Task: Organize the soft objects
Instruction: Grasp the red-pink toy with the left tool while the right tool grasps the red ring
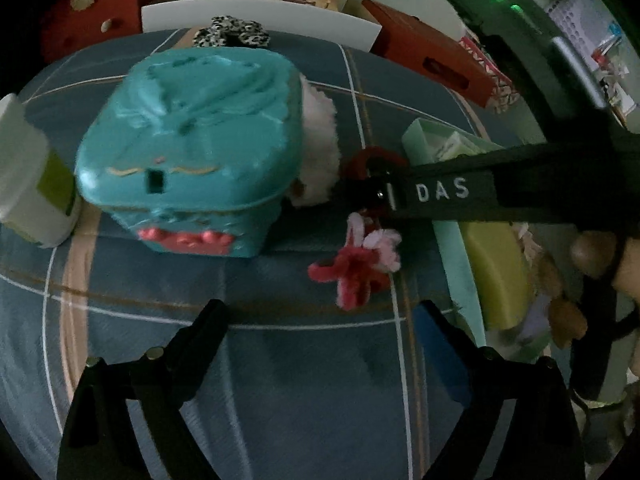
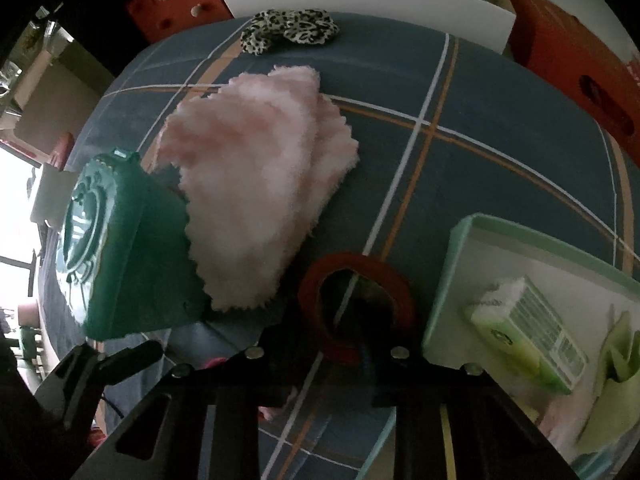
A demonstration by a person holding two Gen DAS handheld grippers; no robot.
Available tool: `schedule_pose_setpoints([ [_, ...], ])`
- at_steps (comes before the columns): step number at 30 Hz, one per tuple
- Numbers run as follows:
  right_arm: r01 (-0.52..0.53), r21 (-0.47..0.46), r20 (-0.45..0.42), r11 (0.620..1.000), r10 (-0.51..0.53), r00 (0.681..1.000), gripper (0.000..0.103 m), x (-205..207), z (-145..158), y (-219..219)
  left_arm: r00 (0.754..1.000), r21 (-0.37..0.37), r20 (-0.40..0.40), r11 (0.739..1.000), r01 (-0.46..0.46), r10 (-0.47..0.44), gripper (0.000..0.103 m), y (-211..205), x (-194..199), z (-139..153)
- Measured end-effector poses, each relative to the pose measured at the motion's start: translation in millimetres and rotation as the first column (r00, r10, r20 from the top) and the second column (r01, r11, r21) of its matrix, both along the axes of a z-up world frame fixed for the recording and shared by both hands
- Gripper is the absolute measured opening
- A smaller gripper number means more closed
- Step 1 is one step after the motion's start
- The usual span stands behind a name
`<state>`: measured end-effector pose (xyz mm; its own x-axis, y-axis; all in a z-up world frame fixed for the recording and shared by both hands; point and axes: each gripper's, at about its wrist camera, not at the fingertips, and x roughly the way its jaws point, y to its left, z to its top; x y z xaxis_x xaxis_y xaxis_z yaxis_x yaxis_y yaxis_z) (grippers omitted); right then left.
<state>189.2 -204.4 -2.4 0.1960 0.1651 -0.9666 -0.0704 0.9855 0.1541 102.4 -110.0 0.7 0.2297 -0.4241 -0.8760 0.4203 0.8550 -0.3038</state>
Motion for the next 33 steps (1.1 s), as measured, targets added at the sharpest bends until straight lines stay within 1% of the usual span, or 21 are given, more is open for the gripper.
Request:
schedule_pose_setpoints([
  [2, 0.002, 0.007, 0.003, 1.0, -0.002, 1.0, 0.026, 0.3, 0.9, -1.5, 1.0, 0.007, 0.011, 1.0, -0.002, 0.002, 0.087, -5.3, 2.2, -2.1],
  [4, 0.0, 0.014, 0.007, 1.0, -0.001, 1.0, 0.026, -3.2, 0.9, -7.8, 1.0, 0.015, 0.025, 1.0, -0.005, 0.004, 0.078, -9.3, 3.5, -2.7],
  [5, 0.003, 0.015, 0.006, 1.0, -0.003, 1.0, 0.026, -3.3, 1.1, -8.0, 1.0, 0.015, 0.028, 1.0, -0.005, 0.005, 0.075, -12.6, 5.7, -2.8],
  [7, -0.001, 0.014, 0.009, 1.0, 0.001, 1.0, 0.026, -5.0, 1.1, -6.1, 0.999, 0.008, 0.035, 1.0, -0.007, 0.007, 0.064, -15.8, 7.9, -2.3],
  [8, -0.003, 0.014, 0.01, 1.0, 0.003, 1.0, 0.026, -5.3, 1.7, -5.9, 0.999, 0.002, 0.036, 1.0, -0.007, 0.007, 0.06, -17.0, 9.3, -1.6],
  [10, -0.004, 0.015, 0.013, 1.0, 0.004, 1.0, 0.026, -6.7, 2.3, -8.8, 0.999, -0.006, 0.037, 1.0, -0.007, 0.007, 0.046, -17.7, 12.1, -1.9],
  [11, -0.004, 0.016, 0.015, 1.0, 0.004, 1.0, 0.026, -7.0, 3.0, -12.9, 0.999, -0.012, 0.036, 1.0, -0.006, 0.007, 0.043, -18.3, 12.8, -2.3],
  [12, -0.003, 0.015, 0.017, 1.0, 0.003, 1.0, 0.026, -9.9, 3.7, -6.9, 0.999, -0.016, 0.035, 1.0, -0.005, 0.005, 0.039, -18.2, 15.5, -3.1],
  [13, -0.003, 0.014, 0.019, 1.0, 0.003, 1.0, 0.026, -10.7, 4.9, -7.1, 0.999, -0.017, 0.036, 1.0, -0.003, 0.004, 0.03, -18.3, 16.2, -4.8],
  [15, -0.004, 0.012, 0.021, 1.0, 0.003, 1.0, 0.026, -3.7, 0.1, -2.8, 0.999, -0.008, 0.043, 1.0, -0.003, 0.003, 0.016, -15.1, 15.3, -5.8],
  [23, -0.012, 0.009, 0.038, 1.0, 0.011, 0.999, 0.026, -14.9, 5.2, -2.9, 0.999, -0.032, 0.049, 0.999, -0.004, 0.006, 0.013, 8.8, 9.2, -2.5],
  [33, -0.01, 0.039, 0.052, 0.999, 0.008, 0.999, 0.026, -29.8, 7.7, -4.9, 0.998, -0.039, 0.056, 0.999, -0.008, 0.01, 0.011, 18.9, 1.9, 0.8],
])
